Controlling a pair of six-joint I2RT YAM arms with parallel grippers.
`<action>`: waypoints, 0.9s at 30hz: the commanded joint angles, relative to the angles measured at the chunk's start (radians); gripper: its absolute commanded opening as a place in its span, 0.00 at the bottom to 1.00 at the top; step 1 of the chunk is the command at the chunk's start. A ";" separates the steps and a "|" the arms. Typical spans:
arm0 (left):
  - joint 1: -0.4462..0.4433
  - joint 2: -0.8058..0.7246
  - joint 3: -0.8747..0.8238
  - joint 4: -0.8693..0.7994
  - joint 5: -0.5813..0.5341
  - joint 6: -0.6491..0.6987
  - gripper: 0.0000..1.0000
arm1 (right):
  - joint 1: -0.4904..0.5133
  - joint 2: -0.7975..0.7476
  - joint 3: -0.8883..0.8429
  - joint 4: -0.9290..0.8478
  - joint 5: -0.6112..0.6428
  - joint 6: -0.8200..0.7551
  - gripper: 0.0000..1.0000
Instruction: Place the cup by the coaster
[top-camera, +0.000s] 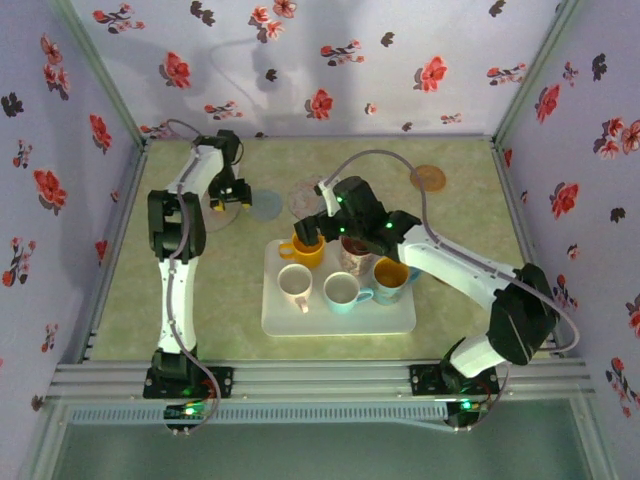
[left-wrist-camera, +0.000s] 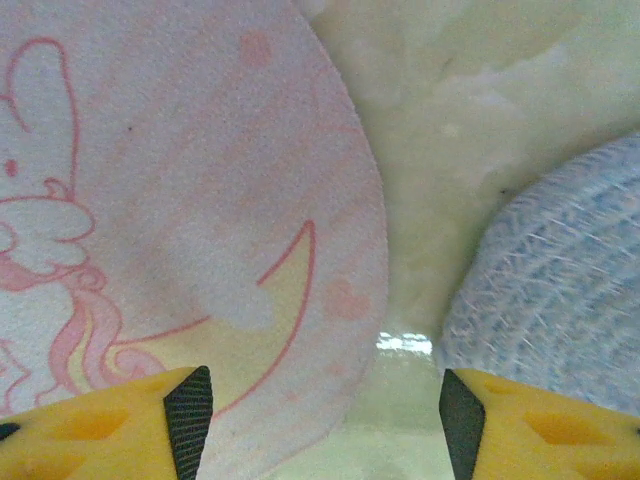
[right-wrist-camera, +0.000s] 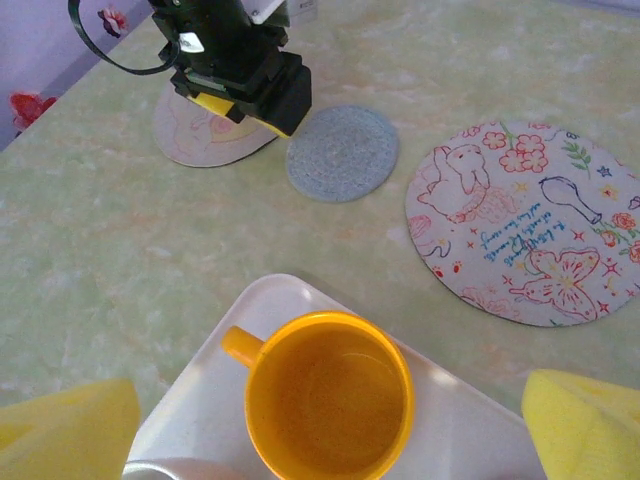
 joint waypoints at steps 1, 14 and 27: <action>-0.007 -0.093 0.022 -0.026 0.022 -0.018 0.66 | -0.005 -0.036 -0.029 0.027 0.023 0.014 0.99; -0.010 -0.245 0.002 0.018 0.064 -0.014 0.81 | -0.060 -0.039 0.032 -0.014 0.051 0.066 0.99; -0.043 -0.525 -0.148 0.249 0.238 0.093 1.00 | -0.242 -0.039 0.218 -0.226 0.174 -0.024 0.99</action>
